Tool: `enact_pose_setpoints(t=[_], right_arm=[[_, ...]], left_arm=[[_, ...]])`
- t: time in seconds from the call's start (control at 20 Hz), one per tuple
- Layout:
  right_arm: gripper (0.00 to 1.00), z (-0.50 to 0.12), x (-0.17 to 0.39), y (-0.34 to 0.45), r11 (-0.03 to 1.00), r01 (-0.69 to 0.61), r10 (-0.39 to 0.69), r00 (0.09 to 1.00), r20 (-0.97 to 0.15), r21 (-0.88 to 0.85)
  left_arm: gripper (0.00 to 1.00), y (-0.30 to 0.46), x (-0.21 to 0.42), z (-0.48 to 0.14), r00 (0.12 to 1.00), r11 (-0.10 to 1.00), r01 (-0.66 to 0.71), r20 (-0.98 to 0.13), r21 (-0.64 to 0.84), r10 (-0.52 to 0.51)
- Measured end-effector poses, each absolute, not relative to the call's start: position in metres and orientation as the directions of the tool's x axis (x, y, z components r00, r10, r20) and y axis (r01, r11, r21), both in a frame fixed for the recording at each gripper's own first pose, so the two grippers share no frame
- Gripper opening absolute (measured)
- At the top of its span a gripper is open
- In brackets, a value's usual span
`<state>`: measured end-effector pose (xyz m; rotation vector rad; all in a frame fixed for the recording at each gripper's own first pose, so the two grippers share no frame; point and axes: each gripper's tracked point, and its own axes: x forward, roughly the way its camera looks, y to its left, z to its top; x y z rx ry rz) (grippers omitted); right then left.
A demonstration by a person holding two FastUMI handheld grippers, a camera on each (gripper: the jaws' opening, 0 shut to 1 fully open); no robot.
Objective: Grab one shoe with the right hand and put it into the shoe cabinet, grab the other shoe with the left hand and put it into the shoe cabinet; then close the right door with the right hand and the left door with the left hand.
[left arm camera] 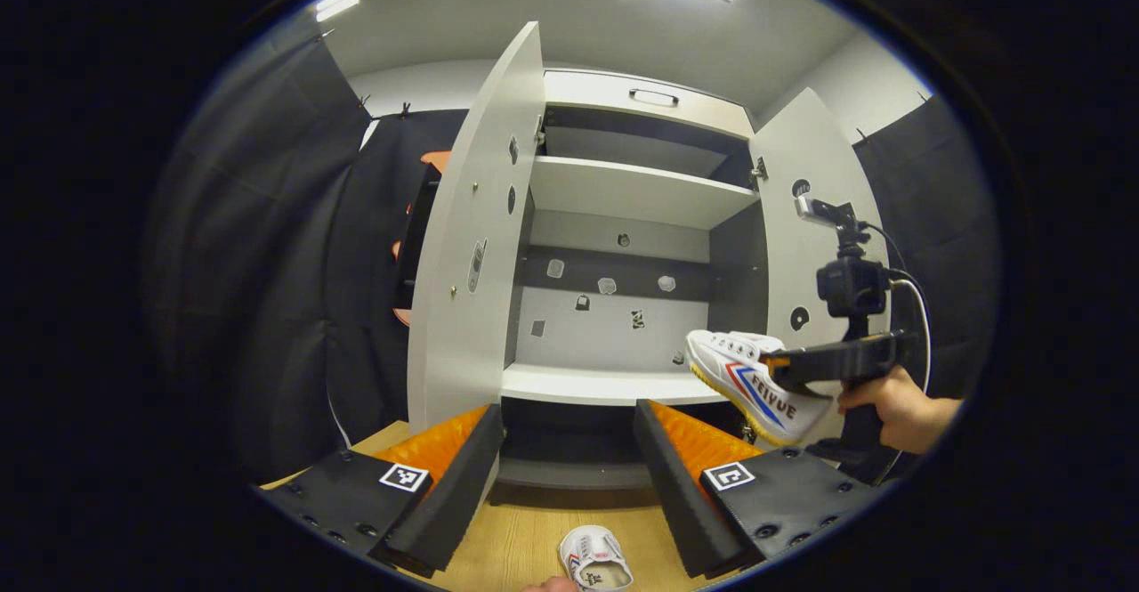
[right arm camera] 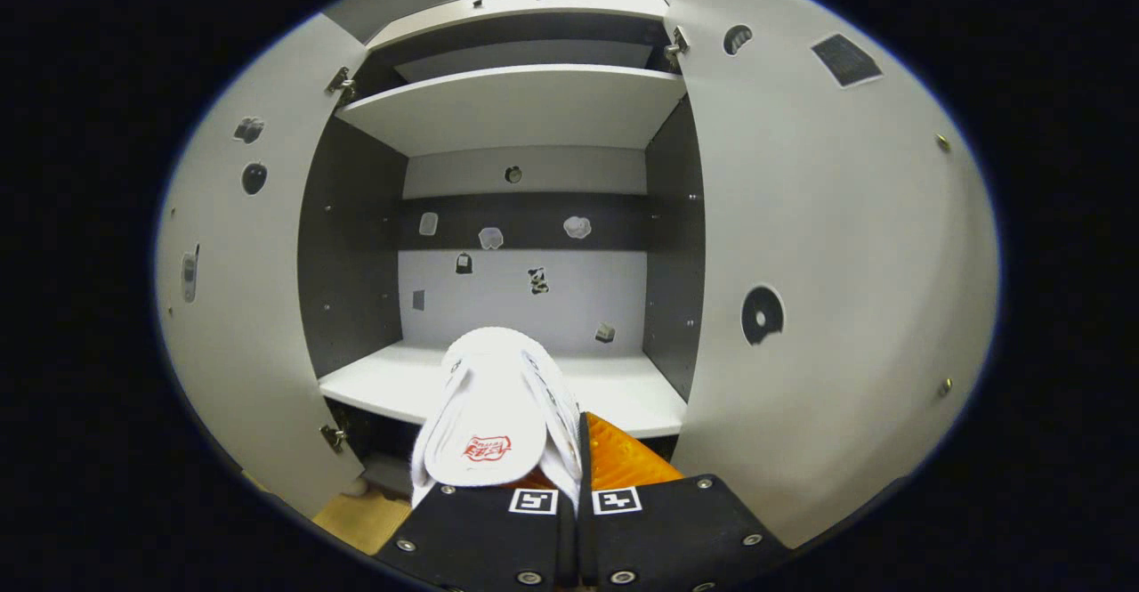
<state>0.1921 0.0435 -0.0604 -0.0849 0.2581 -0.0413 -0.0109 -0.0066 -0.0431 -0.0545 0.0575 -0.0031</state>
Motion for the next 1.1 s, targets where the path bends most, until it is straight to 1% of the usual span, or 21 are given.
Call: enact_pose_setpoints(t=[0.1,0.25,0.35,0.5,0.75,0.9,0.95,1.1], right_arm=[[0.0,-0.054,0.239,0.041,0.991,0.059,-0.087,0.966,-0.245,-0.12],[0.0,-0.067,0.303,0.036,0.984,0.11,-0.147,0.948,-0.281,-0.144],[0.0,-0.081,0.328,0.033,0.979,0.146,-0.184,0.928,-0.325,-0.139],[0.0,-0.106,0.367,0.022,0.963,0.185,-0.248,0.895,-0.37,-0.197],[0.0,-0.149,0.386,0.007,0.949,0.227,-0.308,0.821,-0.481,-0.22],[0.0,-0.161,0.39,0.003,0.943,0.223,-0.321,0.806,-0.497,-0.246],[0.0,-0.161,0.39,0.004,0.945,0.227,-0.319,0.804,-0.502,-0.237],[0.01,-0.164,0.39,0.005,0.95,0.225,-0.307,0.796,-0.521,-0.217]], left_arm=[[0.96,-0.006,-0.014,-0.045,0.998,0.998,-0.001,-0.063,-0.061,-0.003],[0.96,-0.002,-0.015,-0.045,0.998,0.998,-0.006,-0.061,-0.061,0.003],[0.96,0.004,-0.016,-0.044,0.998,0.998,-0.02,-0.06,-0.058,0.016],[0.96,0.01,-0.017,-0.043,0.998,0.998,-0.038,-0.061,-0.059,0.035],[0.96,0.028,-0.021,-0.047,0.994,0.994,-0.086,-0.077,-0.062,0.081],[0.96,0.034,-0.02,-0.049,0.992,0.993,-0.101,-0.08,-0.058,0.096],[0.94,0.033,-0.02,-0.049,0.992,0.993,-0.098,-0.083,-0.059,0.093],[0.96,0.027,-0.016,-0.051,0.994,0.995,-0.081,-0.084,-0.056,0.076]])
